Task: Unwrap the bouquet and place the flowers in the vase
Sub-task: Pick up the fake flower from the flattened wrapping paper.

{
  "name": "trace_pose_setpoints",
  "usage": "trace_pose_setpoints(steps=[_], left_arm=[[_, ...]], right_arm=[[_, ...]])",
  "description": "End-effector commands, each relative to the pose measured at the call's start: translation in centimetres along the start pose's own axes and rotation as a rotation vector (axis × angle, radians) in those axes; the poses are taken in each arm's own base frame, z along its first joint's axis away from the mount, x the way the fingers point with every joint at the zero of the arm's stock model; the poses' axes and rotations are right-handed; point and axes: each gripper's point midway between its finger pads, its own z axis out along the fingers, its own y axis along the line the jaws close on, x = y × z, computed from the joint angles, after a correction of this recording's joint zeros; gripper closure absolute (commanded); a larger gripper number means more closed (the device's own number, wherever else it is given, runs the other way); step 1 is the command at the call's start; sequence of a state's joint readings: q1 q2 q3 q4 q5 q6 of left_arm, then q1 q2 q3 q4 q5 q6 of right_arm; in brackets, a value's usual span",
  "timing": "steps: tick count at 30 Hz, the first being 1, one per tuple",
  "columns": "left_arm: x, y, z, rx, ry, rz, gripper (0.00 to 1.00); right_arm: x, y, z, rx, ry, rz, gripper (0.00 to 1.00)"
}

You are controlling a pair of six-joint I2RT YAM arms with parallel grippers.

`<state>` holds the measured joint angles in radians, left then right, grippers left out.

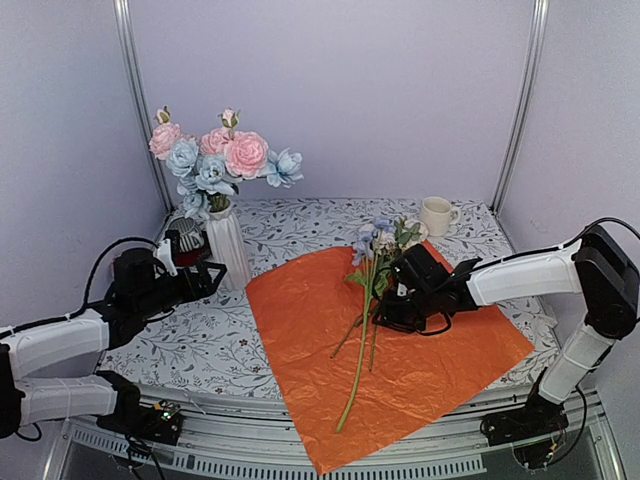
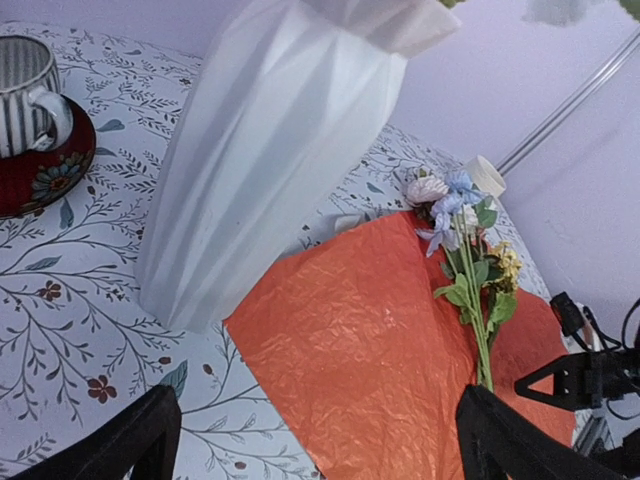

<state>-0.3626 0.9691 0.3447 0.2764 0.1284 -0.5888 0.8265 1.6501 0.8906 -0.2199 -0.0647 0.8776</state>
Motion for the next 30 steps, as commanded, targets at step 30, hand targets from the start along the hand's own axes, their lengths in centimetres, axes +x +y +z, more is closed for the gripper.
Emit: trace_pose_setpoints(steps=[30], left_arm=[[4.3,-10.0,-0.8,0.386,0.178,0.030,0.13]], right_arm=[[-0.9,4.4,1.0,-0.113,-0.051,-0.003,0.96]])
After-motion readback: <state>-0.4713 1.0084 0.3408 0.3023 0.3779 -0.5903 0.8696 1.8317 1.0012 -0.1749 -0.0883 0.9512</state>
